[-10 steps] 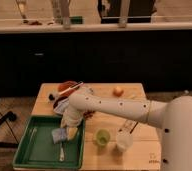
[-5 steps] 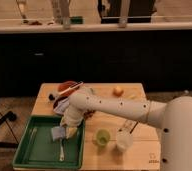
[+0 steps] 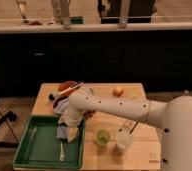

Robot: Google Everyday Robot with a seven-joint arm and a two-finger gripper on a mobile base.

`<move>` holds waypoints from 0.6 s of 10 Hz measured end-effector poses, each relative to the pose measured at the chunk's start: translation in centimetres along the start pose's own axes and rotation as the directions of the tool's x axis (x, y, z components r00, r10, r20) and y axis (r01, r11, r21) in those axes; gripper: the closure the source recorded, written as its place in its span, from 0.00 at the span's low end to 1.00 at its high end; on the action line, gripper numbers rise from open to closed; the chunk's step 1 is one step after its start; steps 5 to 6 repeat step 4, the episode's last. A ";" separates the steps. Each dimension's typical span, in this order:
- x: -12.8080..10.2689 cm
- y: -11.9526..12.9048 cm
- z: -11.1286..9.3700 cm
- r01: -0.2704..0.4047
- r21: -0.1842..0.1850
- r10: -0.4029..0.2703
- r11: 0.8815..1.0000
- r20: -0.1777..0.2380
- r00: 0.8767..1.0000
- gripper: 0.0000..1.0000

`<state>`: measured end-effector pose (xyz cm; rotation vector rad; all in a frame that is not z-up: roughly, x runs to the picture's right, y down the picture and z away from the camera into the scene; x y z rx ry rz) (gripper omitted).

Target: Place sponge in tray

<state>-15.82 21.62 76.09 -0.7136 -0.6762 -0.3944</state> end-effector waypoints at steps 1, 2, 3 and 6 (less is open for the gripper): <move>-0.1 0.0 -0.1 0.002 0.005 -0.002 1.000 0.000 1.000 0.22; -0.1 0.0 -0.2 0.004 0.011 -0.004 1.000 -0.001 1.000 0.22; -0.1 -0.1 -0.4 0.006 0.022 -0.006 1.000 -0.002 1.000 0.22; -0.2 -0.1 -0.7 0.009 0.037 -0.009 0.999 -0.002 1.000 0.22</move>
